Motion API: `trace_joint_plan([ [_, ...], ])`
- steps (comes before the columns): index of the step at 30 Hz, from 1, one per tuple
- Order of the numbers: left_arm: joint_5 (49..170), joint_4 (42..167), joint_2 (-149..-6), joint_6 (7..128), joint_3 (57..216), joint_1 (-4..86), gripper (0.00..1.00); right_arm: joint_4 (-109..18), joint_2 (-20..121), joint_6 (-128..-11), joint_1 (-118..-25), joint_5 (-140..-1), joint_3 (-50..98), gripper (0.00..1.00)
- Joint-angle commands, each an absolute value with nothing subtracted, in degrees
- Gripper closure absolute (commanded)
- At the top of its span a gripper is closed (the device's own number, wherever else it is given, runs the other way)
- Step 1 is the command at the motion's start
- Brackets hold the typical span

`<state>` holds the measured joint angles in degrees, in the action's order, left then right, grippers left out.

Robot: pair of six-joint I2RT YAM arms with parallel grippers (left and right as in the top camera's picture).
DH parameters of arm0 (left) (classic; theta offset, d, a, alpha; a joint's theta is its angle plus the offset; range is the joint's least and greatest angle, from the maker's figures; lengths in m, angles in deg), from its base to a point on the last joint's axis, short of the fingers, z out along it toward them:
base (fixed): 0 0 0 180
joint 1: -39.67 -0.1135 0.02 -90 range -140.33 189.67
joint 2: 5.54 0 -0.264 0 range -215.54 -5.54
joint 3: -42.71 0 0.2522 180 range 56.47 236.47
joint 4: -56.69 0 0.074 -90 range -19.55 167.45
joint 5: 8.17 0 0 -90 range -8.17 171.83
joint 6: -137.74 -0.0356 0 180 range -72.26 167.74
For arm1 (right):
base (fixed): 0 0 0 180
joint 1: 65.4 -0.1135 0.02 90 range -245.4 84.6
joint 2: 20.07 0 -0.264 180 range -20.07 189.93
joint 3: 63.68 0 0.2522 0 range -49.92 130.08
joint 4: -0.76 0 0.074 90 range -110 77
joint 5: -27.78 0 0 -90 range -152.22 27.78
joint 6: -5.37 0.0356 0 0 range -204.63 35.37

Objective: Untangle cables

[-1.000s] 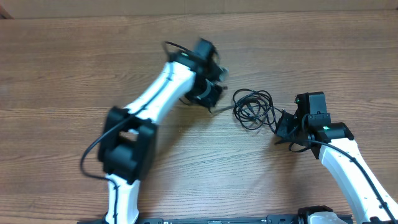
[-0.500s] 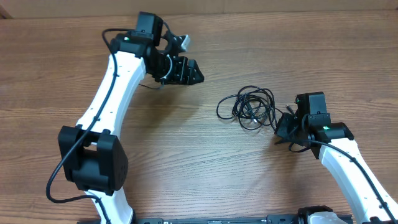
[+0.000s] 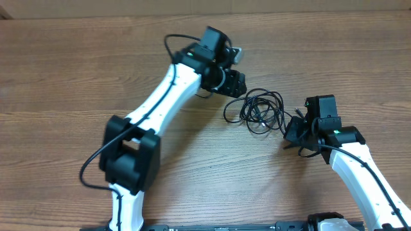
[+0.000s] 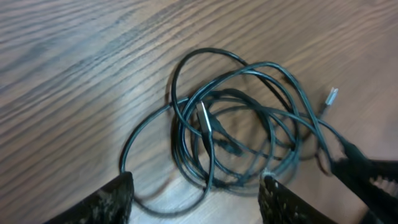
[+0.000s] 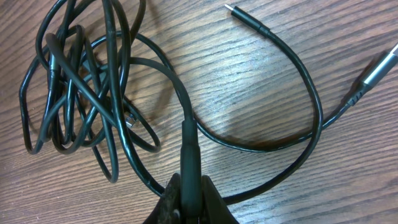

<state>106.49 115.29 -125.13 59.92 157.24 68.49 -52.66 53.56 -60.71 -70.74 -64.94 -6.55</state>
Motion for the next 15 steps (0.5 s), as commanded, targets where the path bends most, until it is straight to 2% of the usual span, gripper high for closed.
trace_joint_plan([
  [1,102.0,112.3,-129.8,66.5,157.7,70.4,0.38,-52.4,53.6,-60.6,-70.6,-64.9,-6.8,0.96],
  [15,102.2,96.3,-139.8,69.2,157.7,73.0,0.49,-52.5,53.6,-60.6,-70.6,-64.9,-6.8,0.96],
])
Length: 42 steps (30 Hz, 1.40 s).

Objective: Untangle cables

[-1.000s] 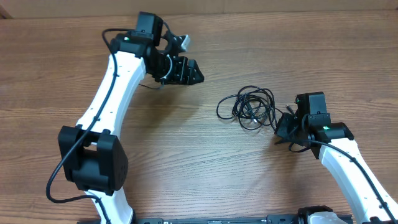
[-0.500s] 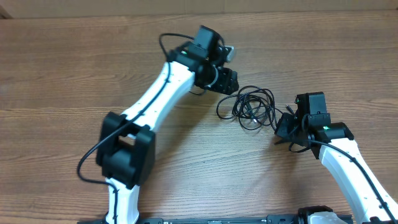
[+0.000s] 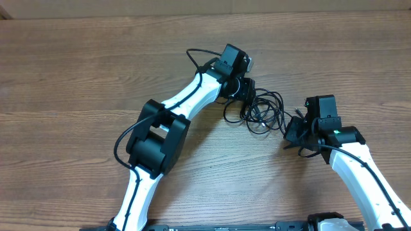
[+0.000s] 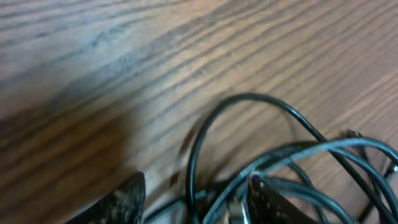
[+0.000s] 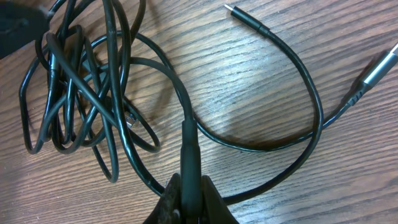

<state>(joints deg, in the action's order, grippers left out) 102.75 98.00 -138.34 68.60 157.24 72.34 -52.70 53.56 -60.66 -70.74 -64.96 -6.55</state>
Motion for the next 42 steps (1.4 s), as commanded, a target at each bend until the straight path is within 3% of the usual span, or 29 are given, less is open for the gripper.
trace_joint_plan([
  [1,102.2,95.8,-140.0,69.2,157.7,73.1,0.5,-52.5,53.6,-60.6,-70.6,-64.9,-6.8,0.96],
  [9,99.2,97.0,-140.1,69.2,157.7,74.6,0.71,-52.5,53.6,-60.6,-70.6,-64.9,-6.8,0.96],
  [13,99.2,99.1,-140.1,69.2,157.7,75.2,0.76,-52.6,53.6,-60.6,-70.6,-64.9,-6.8,0.96],
  [17,99.3,100.5,-140.0,69.1,157.7,75.1,0.96,-52.5,53.6,-60.6,-70.6,-64.9,-6.8,0.96],
  [25,100.8,106.5,-132.6,68.1,158.8,67.4,0.96,-53.2,53.6,-60.8,-70.6,-64.9,-6.8,0.96],
  [34,117.7,107.6,-117.9,66.5,158.7,56.1,0.95,-53.2,53.6,-60.8,-70.6,-64.9,-6.8,0.96],
  [35,117.0,108.0,-117.1,66.5,158.7,55.3,0.9,-53.2,53.6,-60.8,-70.6,-64.9,-6.8,0.96],
  [42,107.0,113.0,-117.4,65.5,158.7,54.4,0.84,-53.2,53.6,-60.8,-70.6,-64.9,-6.8,0.95],
])
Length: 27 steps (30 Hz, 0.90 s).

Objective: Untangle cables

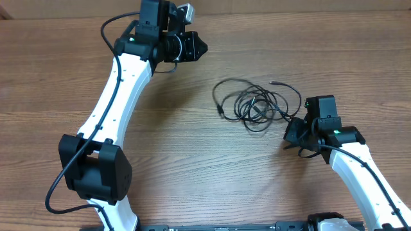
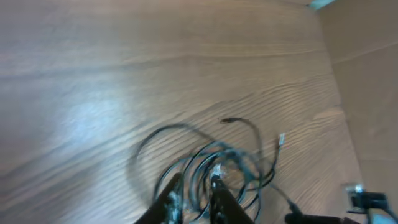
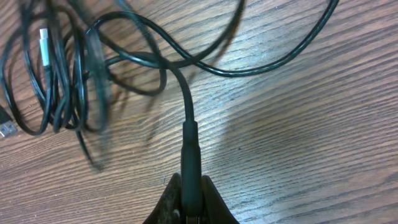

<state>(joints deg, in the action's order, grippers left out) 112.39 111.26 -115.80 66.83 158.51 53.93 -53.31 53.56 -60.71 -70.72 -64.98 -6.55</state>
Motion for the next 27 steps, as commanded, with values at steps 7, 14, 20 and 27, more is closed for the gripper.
trace_joint_plan([
  [7,104.3,116.9,-120.1,65.5,158.6,56.8,0.69,-53.4,53.6,-60.8,-70.6,-64.9,-6.8,0.89],
  [14,108.8,116.9,-124.3,53.8,158.5,66.4,0.46,-53.2,53.6,-60.8,-70.6,-64.9,-6.8,0.6],
  [20,108.0,113.4,-128.3,49.7,158.5,73.6,0.41,-53.2,53.6,-60.8,-70.6,-64.9,-6.8,0.45],
  [27,106.9,108.0,-133.0,49.9,158.5,78.6,0.41,-53.4,53.6,-60.8,-70.6,-64.9,-6.8,0.44],
])
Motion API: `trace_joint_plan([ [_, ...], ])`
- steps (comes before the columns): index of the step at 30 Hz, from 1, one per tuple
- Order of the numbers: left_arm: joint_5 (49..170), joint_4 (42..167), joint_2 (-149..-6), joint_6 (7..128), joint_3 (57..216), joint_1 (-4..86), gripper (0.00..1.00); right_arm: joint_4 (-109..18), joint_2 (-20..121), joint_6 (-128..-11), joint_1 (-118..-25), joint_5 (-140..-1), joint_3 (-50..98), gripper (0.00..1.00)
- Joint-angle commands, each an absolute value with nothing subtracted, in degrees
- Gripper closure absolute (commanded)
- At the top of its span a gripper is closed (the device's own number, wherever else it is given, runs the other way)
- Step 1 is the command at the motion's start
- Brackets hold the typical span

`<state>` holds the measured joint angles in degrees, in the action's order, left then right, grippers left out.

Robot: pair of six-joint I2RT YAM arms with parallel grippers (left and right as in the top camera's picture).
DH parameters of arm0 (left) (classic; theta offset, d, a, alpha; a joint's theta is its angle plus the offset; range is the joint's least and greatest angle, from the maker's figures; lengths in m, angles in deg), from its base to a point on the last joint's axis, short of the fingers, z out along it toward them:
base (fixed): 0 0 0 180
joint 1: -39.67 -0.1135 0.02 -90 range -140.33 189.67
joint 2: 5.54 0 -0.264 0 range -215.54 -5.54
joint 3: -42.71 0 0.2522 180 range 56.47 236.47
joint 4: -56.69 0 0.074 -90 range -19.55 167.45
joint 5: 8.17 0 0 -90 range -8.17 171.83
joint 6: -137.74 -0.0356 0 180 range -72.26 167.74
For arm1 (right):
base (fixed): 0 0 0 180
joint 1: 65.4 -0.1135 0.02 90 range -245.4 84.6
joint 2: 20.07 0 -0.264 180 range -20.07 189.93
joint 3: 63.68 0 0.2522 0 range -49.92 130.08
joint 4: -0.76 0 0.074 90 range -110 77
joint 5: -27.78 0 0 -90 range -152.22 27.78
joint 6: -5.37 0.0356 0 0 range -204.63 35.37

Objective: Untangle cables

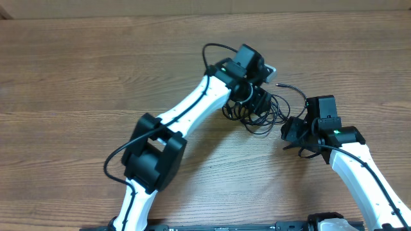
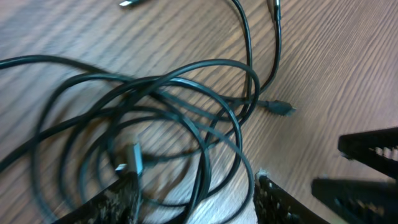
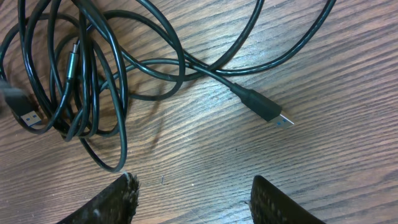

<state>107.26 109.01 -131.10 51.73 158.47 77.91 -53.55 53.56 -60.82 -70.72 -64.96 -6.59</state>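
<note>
A tangle of thin black cables (image 1: 263, 122) lies on the wooden table right of centre. My left gripper (image 1: 260, 101) hangs over it, open, with several loops (image 2: 211, 61) and a silver-tipped connector (image 2: 134, 158) lying between its fingers (image 2: 118, 199). My right gripper (image 1: 290, 133) stands just right of the tangle, open and holding nothing. A black USB plug (image 3: 264, 111) rests on the wood ahead of its fingers (image 3: 121, 199). The bundle (image 3: 81, 68) fills the upper left of the right wrist view. A small plug (image 2: 281, 108) lies at the tangle's edge.
The wooden table (image 1: 77, 77) stretches wide to the left and back. One loose cable end (image 1: 279, 83) sticks out behind the tangle. The right gripper's dark fingers (image 2: 367, 149) show at the right edge of the left wrist view, close to the left gripper.
My left gripper was shut at the far back left; now it is open, low over the tangle. My right gripper has opened, and the USB plug it held lies on the table.
At first my left gripper was open beside the tangle while the right was shut on a cable's plug. Then the left was at the tangle's left edge. Later it was shut at the far back left, the cables more spread. Now both grippers are open at the tangle.
</note>
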Motion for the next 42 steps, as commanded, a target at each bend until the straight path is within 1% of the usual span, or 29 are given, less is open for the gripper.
trace_joint_plan([
  [1,106.9,107.1,-133.6,49.9,158.5,79.2,0.41,-53.4,53.6,-60.8,-70.6,-64.9,-6.8,0.44],
  [7,106.6,104.0,-135.7,50.1,158.5,81.3,0.41,-53.4,53.6,-60.8,-70.6,-64.9,-6.8,0.44],
  [13,105.0,104.2,-137.5,51.7,158.5,82.2,0.41,-53.4,53.6,-60.8,-70.6,-64.9,-6.8,0.44],
  [17,106.6,104.3,-138.1,54.7,158.5,82.5,0.41,-53.4,53.6,-60.8,-70.6,-64.9,-6.8,0.44],
  [19,107.4,104.6,-138.2,54.7,158.5,82.8,0.43,-53.4,53.6,-60.8,-70.6,-64.9,-6.8,0.44],
  [20,107.3,104.8,-138.2,55.1,158.5,83.0,0.46,-53.5,53.6,-60.8,-70.6,-64.9,-6.8,0.44],
  [21,107.3,104.9,-138.2,55.1,158.5,83.2,0.53,-53.5,53.6,-60.8,-70.6,-64.9,-6.8,0.44],
  [24,107.4,105.1,-138.1,56.4,158.5,83.2,0.94,-53.8,53.6,-60.8,-70.6,-64.9,-6.8,0.44],
  [25,107.4,105.3,-137.9,57.0,158.5,83.1,0.96,-53.9,53.6,-60.8,-70.6,-64.8,-6.8,0.44],
  [29,107.5,109.2,-134.3,56.6,158.7,80.6,0.96,-54.3,53.6,-60.8,-70.5,-63.9,-6.8,0.44],
  [32,112.1,112.7,-129.8,54.4,158.7,77.3,0.96,-54.2,53.6,-60.7,-70.5,-63.6,-6.8,0.44],
  [34,116.8,115.1,-126.3,53.4,158.7,74.7,0.96,-53.6,53.6,-60.6,-70.5,-63.9,-6.8,0.41],
  [36,121.6,117.2,-122.7,53.0,158.7,71.9,0.96,-51.6,53.6,-60.6,-70.5,-66.0,-6.8,0.35],
  [38,127.2,119.4,-119.4,51.4,158.7,69.1,0.96,-48.5,53.6,-61.2,-70.5,-70.2,-6.8,0.3],
  [39,131.0,120.6,-117.6,50.0,158.7,67.6,0.96,-45.9,53.6,-63.7,-70.5,-75.2,-6.8,0.28],
  [42,142.3,123.3,-113.9,45.8,158.7,64.4,0.95,-39.9,53.6,-69.2,-70.5,-88.6,-6.8,0.28],
])
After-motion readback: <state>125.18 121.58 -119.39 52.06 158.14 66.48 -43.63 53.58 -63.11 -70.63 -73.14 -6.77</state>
